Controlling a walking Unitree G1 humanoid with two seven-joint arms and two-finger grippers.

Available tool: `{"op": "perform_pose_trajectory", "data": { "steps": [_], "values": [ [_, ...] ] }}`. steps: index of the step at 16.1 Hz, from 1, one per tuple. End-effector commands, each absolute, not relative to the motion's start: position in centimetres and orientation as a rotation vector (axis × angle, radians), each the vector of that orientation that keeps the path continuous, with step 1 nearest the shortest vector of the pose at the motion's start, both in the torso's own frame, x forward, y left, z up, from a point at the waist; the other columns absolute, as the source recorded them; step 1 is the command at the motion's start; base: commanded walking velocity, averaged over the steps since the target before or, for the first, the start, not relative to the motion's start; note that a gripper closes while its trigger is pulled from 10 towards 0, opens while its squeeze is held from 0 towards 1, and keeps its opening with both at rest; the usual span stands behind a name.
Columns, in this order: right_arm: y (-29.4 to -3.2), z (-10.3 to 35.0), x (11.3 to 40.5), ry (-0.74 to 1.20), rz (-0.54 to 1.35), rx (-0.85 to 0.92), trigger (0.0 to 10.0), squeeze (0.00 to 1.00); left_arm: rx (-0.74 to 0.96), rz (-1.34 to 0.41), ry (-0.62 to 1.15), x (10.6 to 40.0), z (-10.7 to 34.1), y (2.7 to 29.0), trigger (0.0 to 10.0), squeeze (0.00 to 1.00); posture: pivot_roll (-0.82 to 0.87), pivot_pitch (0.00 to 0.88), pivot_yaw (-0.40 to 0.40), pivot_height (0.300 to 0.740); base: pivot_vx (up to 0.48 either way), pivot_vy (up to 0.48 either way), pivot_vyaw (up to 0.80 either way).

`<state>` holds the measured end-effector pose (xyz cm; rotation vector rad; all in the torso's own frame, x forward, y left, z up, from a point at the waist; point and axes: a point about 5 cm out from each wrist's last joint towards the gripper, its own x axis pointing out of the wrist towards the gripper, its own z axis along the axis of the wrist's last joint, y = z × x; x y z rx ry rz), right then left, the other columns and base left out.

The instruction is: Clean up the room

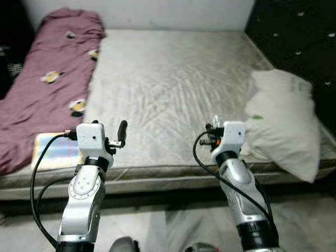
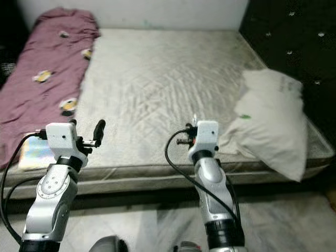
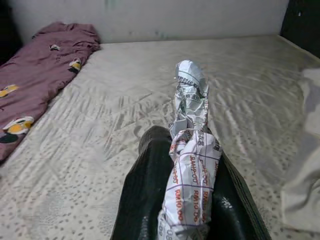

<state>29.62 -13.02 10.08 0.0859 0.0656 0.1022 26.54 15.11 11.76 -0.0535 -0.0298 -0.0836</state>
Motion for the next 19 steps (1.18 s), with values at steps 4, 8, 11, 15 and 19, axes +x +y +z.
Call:
{"op": "perform_pose_trajectory", "data": {
  "steps": [4, 8, 11, 15, 19],
  "values": [
    [-13.98, 10.23, 29.59, 0.061, 0.074, 0.073, 10.0, 0.00, -0.064, -0.125, -0.051, 26.52, 12.10, 14.38, 10.0, 0.00, -0.03, 0.059, 0.006, 0.740, 0.126, 0.000, 0.00],
    [-13.93, 10.28, 29.70, 0.059, 0.074, 0.072, 10.0, 0.00, -0.064, -0.135, -0.057, 26.57, 12.16, 14.39, 10.0, 0.00, -0.03, 0.057, 0.007, 0.740, 0.324, 0.000, 0.00],
    [-13.98, 10.34, 29.75, 0.056, 0.072, 0.070, 10.0, 0.00, -0.062, -0.137, -0.059, 26.59, 12.19, 14.35, 10.0, 0.00, -0.03, 0.056, 0.006, 0.740, 0.360, 0.000, 0.00],
    [-14.02, 10.35, 29.71, 0.056, 0.072, 0.068, 10.0, 0.00, -0.062, -0.138, -0.058, 26.55, 12.16, 14.32, 10.0, 0.00, -0.03, 0.056, 0.005, 0.740, 0.367, 0.000, 0.00],
    [-13.99, 10.34, 29.68, 0.056, 0.073, 0.068, 10.0, 0.00, -0.062, -0.136, -0.053, 26.53, 12.09, 14.35, 10.0, 0.00, -0.03, 0.056, 0.005, 0.740, 0.356, 0.000, 0.00]
  ]
}}
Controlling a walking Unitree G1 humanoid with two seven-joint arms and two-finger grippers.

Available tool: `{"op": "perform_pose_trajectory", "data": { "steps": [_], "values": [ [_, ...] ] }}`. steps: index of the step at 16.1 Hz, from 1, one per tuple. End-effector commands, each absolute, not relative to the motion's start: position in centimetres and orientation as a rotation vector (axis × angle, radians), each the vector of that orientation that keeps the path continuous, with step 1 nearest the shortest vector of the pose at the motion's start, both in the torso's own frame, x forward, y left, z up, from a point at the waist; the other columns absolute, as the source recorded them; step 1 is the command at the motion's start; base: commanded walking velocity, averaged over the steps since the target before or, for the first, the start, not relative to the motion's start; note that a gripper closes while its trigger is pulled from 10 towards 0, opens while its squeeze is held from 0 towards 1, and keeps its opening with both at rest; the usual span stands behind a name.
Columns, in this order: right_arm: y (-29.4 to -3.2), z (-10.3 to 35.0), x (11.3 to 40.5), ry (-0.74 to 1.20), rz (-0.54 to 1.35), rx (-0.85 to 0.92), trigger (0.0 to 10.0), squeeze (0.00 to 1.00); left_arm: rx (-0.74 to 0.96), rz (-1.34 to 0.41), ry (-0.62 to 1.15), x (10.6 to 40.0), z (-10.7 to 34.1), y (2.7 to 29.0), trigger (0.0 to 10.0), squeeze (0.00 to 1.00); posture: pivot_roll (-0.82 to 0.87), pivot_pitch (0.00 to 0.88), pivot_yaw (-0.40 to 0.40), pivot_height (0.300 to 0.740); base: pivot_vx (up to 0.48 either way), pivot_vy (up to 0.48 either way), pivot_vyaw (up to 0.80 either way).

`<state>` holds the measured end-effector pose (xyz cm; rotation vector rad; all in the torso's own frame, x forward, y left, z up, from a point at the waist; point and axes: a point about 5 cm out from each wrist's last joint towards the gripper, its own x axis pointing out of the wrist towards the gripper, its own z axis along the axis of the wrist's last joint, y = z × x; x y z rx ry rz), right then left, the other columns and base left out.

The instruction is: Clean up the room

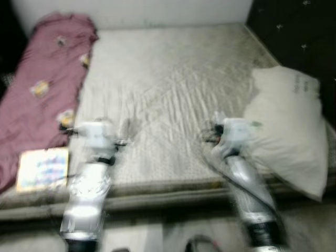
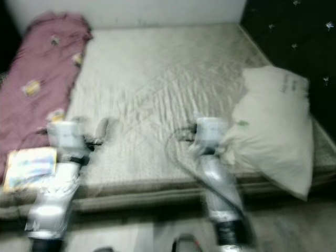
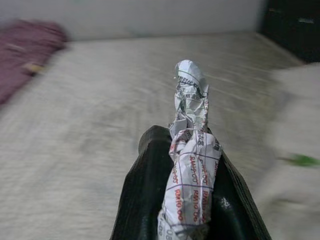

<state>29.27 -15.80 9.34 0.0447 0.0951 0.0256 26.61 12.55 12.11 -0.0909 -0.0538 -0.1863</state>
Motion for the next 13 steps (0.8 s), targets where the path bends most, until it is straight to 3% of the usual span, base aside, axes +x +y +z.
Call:
{"op": "perform_pose_trajectory", "data": {
  "steps": [1, 9, 13],
  "values": [
    [-13.97, 10.34, 29.68, 0.056, 0.073, 0.067, 10.0, 0.00, -0.062, -0.133, -0.048, 26.57, 12.02, 14.36, 10.0, 0.00, -0.03, 0.056, 0.005, 0.740, 0.277, 0.000, 0.00],
    [-14.01, 10.22, 29.69, 0.059, 0.072, 0.068, 10.0, 0.00, -0.077, -0.123, 0.003, 26.72, 11.44, 14.22, 10.0, 0.00, -0.03, 0.048, 0.004, 0.740, 0.000, 0.000, 0.00],
    [-14.03, 10.25, 29.76, 0.057, 0.078, 0.063, 10.0, 0.00, -0.080, -0.147, -0.018, 26.75, 11.67, 14.04, 10.0, 0.00, -0.03, 0.047, 0.003, 0.740, 0.000, 0.415, 0.00]
  ]
}}
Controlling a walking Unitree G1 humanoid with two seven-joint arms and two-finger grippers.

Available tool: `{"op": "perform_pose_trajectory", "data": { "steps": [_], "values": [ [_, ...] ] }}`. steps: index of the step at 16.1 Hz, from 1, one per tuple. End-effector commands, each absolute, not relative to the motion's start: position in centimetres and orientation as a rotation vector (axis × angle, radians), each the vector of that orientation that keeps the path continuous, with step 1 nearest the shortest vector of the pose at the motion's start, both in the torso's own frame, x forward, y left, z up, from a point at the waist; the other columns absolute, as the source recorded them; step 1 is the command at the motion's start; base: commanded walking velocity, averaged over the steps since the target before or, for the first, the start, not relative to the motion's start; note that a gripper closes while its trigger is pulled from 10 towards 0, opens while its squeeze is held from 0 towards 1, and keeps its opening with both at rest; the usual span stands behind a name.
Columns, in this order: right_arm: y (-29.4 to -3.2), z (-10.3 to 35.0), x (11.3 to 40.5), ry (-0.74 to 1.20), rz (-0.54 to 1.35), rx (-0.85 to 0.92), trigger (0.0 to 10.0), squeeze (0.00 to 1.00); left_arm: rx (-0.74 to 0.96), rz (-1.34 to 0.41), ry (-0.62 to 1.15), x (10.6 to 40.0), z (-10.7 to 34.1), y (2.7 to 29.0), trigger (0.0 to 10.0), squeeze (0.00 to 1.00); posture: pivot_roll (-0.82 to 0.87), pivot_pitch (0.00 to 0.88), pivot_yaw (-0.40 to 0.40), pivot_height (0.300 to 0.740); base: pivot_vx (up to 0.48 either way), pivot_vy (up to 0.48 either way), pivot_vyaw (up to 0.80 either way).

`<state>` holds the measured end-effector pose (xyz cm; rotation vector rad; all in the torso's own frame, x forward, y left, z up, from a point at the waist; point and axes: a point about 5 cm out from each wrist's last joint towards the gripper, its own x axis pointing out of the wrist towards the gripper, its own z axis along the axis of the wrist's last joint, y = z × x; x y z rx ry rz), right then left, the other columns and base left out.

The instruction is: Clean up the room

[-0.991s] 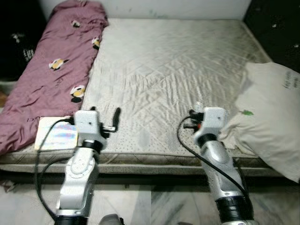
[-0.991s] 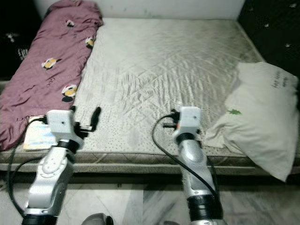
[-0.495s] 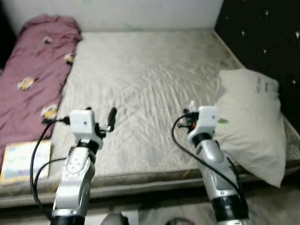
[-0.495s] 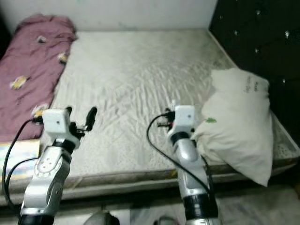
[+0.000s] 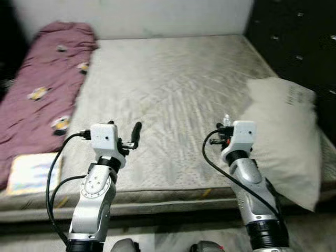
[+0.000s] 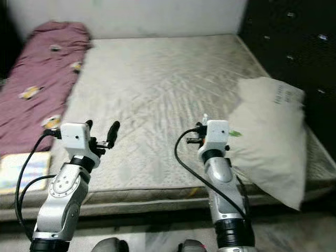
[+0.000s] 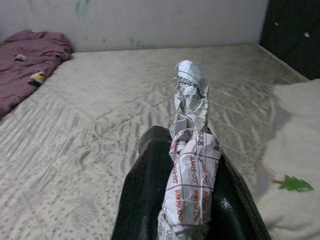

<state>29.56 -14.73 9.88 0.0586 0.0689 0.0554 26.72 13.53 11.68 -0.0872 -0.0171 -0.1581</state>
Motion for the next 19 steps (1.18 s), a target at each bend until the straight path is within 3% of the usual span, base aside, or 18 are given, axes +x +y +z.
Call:
{"op": "perform_pose_trajectory", "data": {
  "steps": [1, 6, 9, 17, 19],
  "values": [
    [-14.04, 10.26, 29.77, 0.057, 0.078, 0.062, 10.0, 0.00, -0.082, -0.146, -0.017, 26.76, 11.68, 14.02, 10.0, 0.00, -0.03, 0.048, 0.002, 0.740, 0.000, 0.469, 0.00],
    [-14.08, 10.27, 29.91, 0.061, 0.078, 0.062, 10.0, 0.00, -0.090, -0.146, -0.021, 26.85, 11.80, 13.95, 10.0, 0.00, -0.03, 0.047, 0.001, 0.740, 0.000, 0.469, 0.00],
    [-14.09, 10.31, 29.94, 0.059, 0.079, 0.059, 10.0, 0.00, -0.087, -0.145, -0.027, 26.87, 11.88, 13.90, 10.0, 0.00, -0.04, 0.046, 0.001, 0.740, 0.000, 0.466, -0.67],
    [-14.15, 10.31, 29.95, 0.061, 0.078, 0.056, 10.0, 0.00, -0.097, -0.135, -0.043, 26.90, 11.98, 13.94, 10.0, 0.00, -0.04, 0.048, -0.001, 0.740, 0.000, 0.464, 0.00],
    [-14.15, 10.26, 29.95, 0.064, 0.079, 0.056, 10.0, 0.00, -0.087, -0.131, -0.045, 26.91, 12.03, 13.98, 10.0, 0.00, -0.04, 0.050, 0.000, 0.740, 0.000, 0.000, 0.00]
  ]
}}
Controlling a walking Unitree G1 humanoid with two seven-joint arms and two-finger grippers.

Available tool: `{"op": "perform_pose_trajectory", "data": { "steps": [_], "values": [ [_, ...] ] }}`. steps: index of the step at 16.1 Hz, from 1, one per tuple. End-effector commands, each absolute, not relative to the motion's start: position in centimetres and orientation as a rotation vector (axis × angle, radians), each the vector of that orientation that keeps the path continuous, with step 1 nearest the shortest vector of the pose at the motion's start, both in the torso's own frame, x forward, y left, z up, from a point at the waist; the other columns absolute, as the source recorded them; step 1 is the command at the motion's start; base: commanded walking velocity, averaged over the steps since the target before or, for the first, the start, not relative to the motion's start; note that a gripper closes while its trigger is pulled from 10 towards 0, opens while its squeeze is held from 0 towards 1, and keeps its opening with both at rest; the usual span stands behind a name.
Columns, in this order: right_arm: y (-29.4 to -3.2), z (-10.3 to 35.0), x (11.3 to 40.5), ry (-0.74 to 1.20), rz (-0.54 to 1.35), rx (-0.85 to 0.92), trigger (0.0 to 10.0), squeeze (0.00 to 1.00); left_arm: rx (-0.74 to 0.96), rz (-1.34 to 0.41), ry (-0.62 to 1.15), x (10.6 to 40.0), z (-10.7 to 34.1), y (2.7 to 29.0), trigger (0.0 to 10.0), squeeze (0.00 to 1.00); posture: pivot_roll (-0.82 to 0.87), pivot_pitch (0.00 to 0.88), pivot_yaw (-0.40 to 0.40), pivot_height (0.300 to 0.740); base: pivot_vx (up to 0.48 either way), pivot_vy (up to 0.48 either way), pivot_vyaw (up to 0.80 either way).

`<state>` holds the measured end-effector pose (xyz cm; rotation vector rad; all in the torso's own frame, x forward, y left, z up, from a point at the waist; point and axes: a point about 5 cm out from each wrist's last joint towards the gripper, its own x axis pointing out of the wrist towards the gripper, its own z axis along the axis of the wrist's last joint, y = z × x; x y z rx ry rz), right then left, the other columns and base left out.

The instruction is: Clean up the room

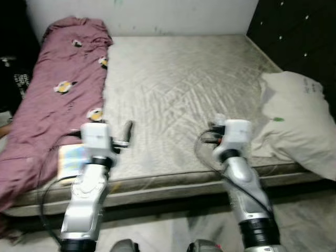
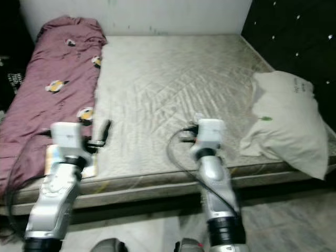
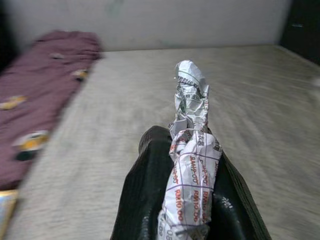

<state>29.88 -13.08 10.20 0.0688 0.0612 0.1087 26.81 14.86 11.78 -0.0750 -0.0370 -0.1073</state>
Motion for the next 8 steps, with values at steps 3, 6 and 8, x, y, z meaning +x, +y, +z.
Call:
{"op": "perform_pose_trajectory", "data": {
  "steps": [3, 6, 8],
  "values": [
    [-14.13, 10.23, 29.96, 0.065, 0.080, 0.056, 10.0, 0.00, -0.081, -0.136, -0.049, 26.90, 12.06, 13.95, 10.0, 0.00, -0.04, 0.049, 0.000, 0.740, 0.000, 0.000, 0.00],
    [-14.10, 10.21, 30.00, 0.066, 0.080, 0.055, 10.0, 0.00, -0.081, -0.139, -0.054, 26.89, 12.07, 13.94, 10.0, 0.00, -0.04, 0.050, 0.000, 0.740, 0.000, 0.000, 0.00],
    [-14.12, 10.22, 30.01, 0.065, 0.081, 0.053, 10.0, 0.00, -0.083, -0.149, -0.065, 26.81, 12.18, 13.86, 10.0, 0.00, -0.04, 0.049, -0.001, 0.740, 0.000, 0.000, 0.00]
  ]
}}
